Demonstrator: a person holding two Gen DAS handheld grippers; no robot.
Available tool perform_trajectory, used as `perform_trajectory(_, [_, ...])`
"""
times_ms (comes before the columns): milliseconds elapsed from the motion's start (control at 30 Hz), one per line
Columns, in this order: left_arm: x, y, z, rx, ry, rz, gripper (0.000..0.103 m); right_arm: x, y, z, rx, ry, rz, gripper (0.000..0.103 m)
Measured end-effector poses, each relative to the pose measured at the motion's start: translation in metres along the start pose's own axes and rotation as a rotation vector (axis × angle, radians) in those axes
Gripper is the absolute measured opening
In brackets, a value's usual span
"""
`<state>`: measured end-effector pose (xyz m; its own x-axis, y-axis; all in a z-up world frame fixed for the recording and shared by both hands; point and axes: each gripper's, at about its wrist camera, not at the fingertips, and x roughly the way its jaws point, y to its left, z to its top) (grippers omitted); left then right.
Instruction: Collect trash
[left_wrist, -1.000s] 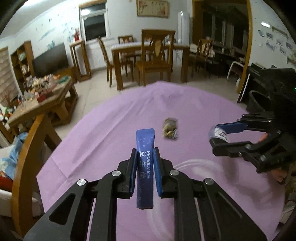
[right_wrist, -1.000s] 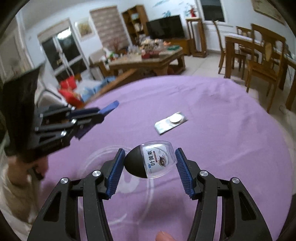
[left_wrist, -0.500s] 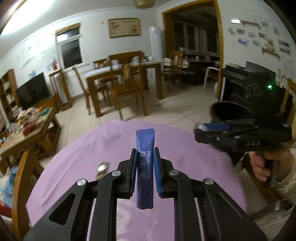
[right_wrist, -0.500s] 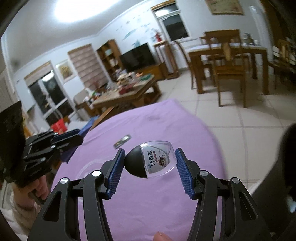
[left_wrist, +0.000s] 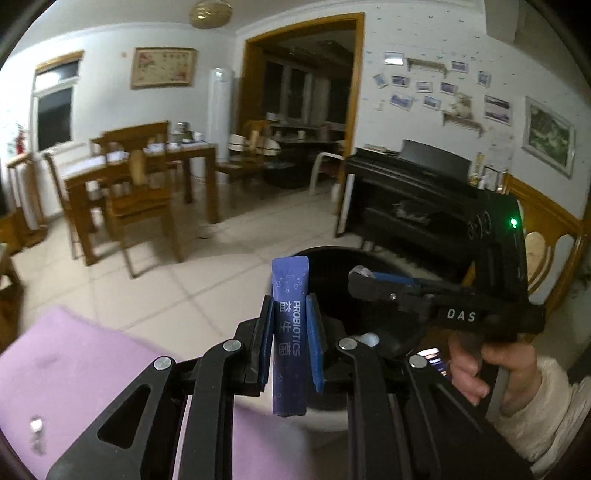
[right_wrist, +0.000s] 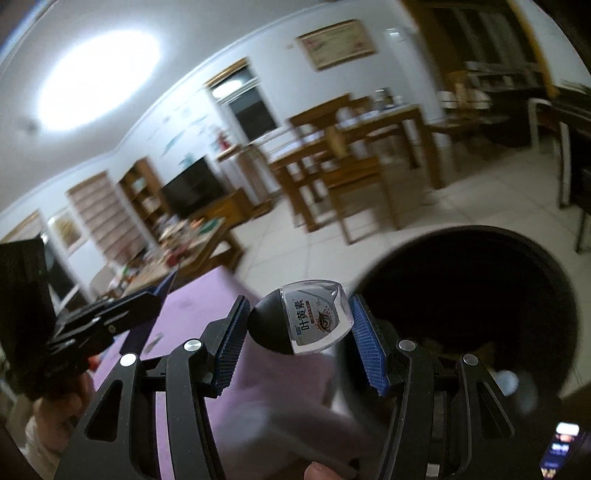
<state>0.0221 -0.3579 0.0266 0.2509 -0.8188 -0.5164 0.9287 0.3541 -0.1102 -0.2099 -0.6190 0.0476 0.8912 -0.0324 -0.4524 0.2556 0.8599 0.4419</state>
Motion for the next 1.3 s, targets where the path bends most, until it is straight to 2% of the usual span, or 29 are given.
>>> perform_trajectory(133, [0.044,-0.03,0.006,-0.011,0.019,-0.076,0.017,-0.017,-0.054,-0.001,0.071,-0.023,-0.069,0.056])
perform_trajectory(267, [0.076,-0.049,0.007,-0.005,0.044,-0.109,0.017,-0.027,-0.1,-0.003,0.119,-0.032,-0.121,0.056])
perform_trajectory(500, [0.102,-0.068,0.014,0.02,0.063,-0.145,0.021,-0.032,-0.133,-0.01,0.168,-0.033,-0.166,0.057])
perform_trajectory(533, [0.103,-0.07,0.014,0.03,0.067,-0.143,0.031,-0.033,-0.136,-0.01,0.174,-0.032,-0.17,0.06])
perform_trajectory(567, [0.104,-0.071,0.014,0.039,0.075,-0.133,0.062,-0.034,-0.132,-0.013,0.181,-0.034,-0.173,0.071])
perform_trajectory(633, [0.096,-0.071,0.013,0.048,0.044,-0.09,0.098,-0.037,-0.131,-0.015,0.187,-0.048,-0.176,0.077])
perform_trajectory(700, [0.082,-0.071,0.012,0.076,0.005,-0.071,0.098,-0.039,-0.121,-0.017,0.172,-0.052,-0.178,0.078])
perform_trajectory(767, [0.072,-0.068,0.01,0.086,0.01,-0.044,0.098,-0.039,-0.111,-0.017,0.162,-0.054,-0.176,0.081])
perform_trajectory(867, [0.054,-0.057,0.006,0.072,0.003,-0.012,0.098,-0.035,-0.094,-0.015,0.136,-0.053,-0.162,0.081])
perform_trajectory(967, [0.026,-0.04,0.0,0.036,-0.009,0.055,0.098,-0.025,-0.067,-0.012,0.093,-0.05,-0.135,0.082])
perform_trajectory(1067, [-0.009,-0.013,-0.013,-0.035,-0.021,0.139,0.098,-0.011,-0.029,-0.007,0.05,-0.039,-0.098,0.083])
perform_trajectory(1133, [-0.04,0.008,-0.025,-0.079,-0.045,0.223,0.098,0.004,0.001,-0.009,0.009,-0.025,-0.065,0.085])
perform_trajectory(1300, [-0.119,0.057,-0.062,-0.175,-0.104,0.427,0.098,0.047,0.1,-0.02,-0.121,0.011,0.038,0.088])
